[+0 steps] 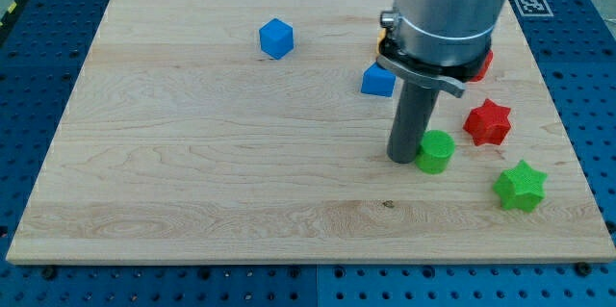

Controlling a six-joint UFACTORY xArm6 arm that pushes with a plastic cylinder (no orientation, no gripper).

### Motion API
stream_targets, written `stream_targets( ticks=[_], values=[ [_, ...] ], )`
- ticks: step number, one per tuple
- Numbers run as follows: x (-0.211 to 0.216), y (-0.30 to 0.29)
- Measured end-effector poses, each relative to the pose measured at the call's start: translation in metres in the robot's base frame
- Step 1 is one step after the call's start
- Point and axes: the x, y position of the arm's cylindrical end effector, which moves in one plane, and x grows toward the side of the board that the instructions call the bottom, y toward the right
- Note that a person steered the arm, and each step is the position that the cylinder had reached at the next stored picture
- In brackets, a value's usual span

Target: Move your arm to the center

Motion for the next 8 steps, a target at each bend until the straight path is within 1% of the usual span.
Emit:
stream_targets(
  ticks=[3, 4, 5, 7, 8],
  values=[
    [0.009, 0.071],
    [0.017, 0.07],
    [0.01, 0.028],
    [-0.061, -0.003],
    [-0.069, -0.059]
  ],
)
